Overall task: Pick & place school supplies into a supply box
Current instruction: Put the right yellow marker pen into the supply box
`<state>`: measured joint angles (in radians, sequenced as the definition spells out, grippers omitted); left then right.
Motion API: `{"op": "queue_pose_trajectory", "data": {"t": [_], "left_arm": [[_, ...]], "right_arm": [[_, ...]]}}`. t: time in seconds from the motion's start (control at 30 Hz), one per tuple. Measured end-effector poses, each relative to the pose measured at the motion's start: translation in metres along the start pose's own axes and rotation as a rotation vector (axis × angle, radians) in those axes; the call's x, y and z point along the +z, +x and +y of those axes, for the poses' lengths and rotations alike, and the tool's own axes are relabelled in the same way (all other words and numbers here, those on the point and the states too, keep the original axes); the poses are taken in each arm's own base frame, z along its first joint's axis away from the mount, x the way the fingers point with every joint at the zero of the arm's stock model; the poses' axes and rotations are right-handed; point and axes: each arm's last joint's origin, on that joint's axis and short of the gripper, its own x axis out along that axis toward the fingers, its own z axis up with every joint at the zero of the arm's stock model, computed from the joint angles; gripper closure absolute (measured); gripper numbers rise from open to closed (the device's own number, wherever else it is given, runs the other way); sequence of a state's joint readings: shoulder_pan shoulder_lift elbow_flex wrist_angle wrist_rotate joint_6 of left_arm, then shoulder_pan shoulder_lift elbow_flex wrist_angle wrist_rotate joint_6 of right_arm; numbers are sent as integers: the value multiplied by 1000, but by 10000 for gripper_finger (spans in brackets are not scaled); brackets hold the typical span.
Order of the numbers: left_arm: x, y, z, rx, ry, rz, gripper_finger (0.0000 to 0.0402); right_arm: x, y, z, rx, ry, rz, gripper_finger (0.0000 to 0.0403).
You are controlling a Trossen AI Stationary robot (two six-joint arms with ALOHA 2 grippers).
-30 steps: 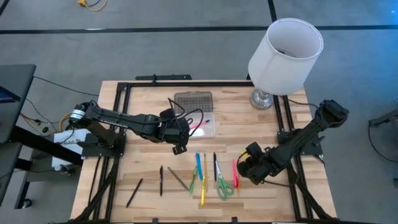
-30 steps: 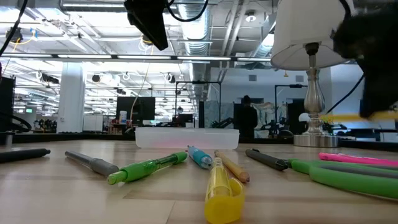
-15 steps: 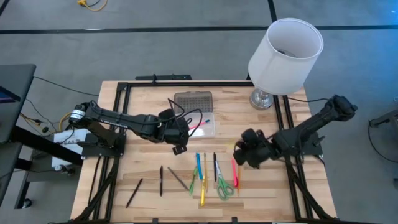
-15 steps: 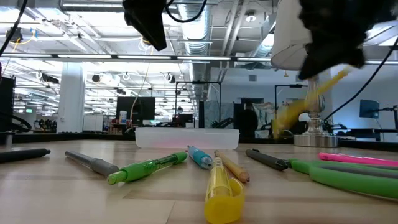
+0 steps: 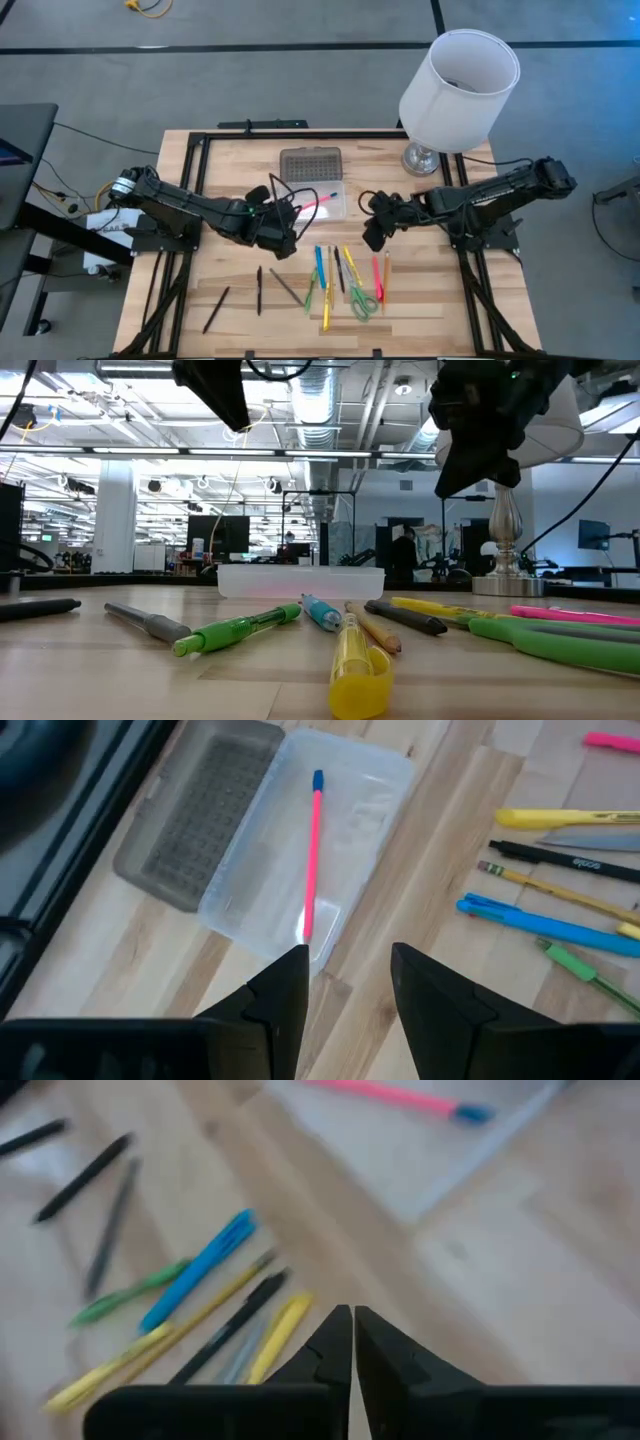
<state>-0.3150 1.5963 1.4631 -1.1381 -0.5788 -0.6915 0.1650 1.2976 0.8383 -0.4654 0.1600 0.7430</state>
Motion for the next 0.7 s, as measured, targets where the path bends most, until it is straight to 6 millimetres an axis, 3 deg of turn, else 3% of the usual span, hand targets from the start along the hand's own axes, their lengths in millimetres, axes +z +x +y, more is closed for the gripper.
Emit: {"op": "queue_pose_trajectory", "data": {"t": [0.33,0.7], "left_arm": [[-10,-10,-5,102,-29,-79,262],[-11,-10,-3,133,-10,-81,262]], "right_arm": [[-14,-3,23,93,70,-2,330],[-44,50,49,68,177,54,279]]}}
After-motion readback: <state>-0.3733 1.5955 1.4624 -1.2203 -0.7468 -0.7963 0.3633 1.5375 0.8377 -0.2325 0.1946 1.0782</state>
